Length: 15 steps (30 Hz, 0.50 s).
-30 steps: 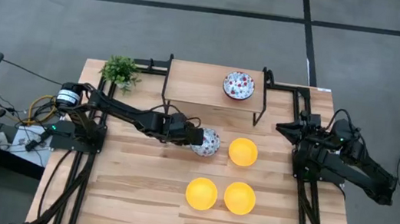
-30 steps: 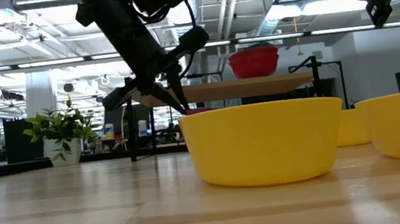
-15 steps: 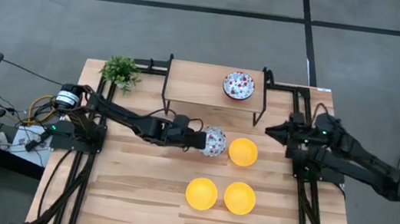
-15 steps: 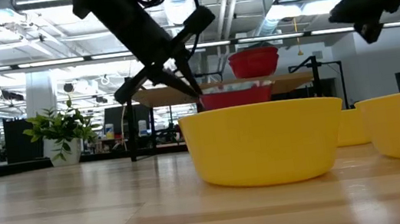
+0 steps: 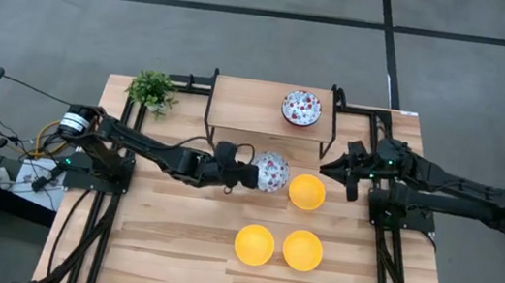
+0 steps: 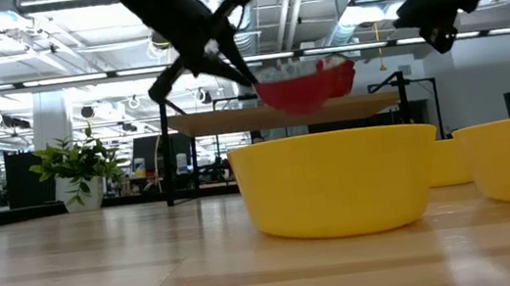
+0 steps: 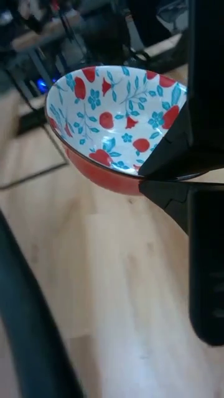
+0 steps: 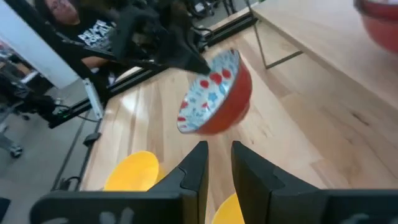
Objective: Pick & Place Mini bowls
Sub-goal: Stack the white bowl on top of the white bowls on the shelf
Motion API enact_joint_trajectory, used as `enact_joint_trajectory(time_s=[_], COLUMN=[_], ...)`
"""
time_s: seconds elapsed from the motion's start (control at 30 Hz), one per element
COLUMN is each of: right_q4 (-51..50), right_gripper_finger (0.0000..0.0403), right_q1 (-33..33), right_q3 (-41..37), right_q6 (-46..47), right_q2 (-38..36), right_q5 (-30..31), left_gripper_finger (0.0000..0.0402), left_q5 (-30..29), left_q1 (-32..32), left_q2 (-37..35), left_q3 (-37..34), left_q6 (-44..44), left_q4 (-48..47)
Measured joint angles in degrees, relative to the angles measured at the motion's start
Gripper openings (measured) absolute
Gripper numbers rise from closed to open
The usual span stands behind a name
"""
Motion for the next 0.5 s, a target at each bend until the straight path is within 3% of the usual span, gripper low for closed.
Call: enact_joint_trajectory(time_s=[0.37, 0.5], right_q4=[0.0, 0.0], right_gripper_finger=[0.0142, 0.0162], right_q1=[3.0, 4.9], right_q3=[6.6, 9.6], right_q6=[0.0, -0.1], right_q2=[11.1, 14.0], right_q5=[1.1, 4.1], left_gripper_finger=[0.0006, 0.0006], left_q5=[-5.7, -6.6], left_q1=[-0.2, -0.7], left_q2=[-5.5, -5.5], left_q3=[0.0, 0.0], left_q6=[8.7, 9.6], left_q4=[0.4, 0.4])
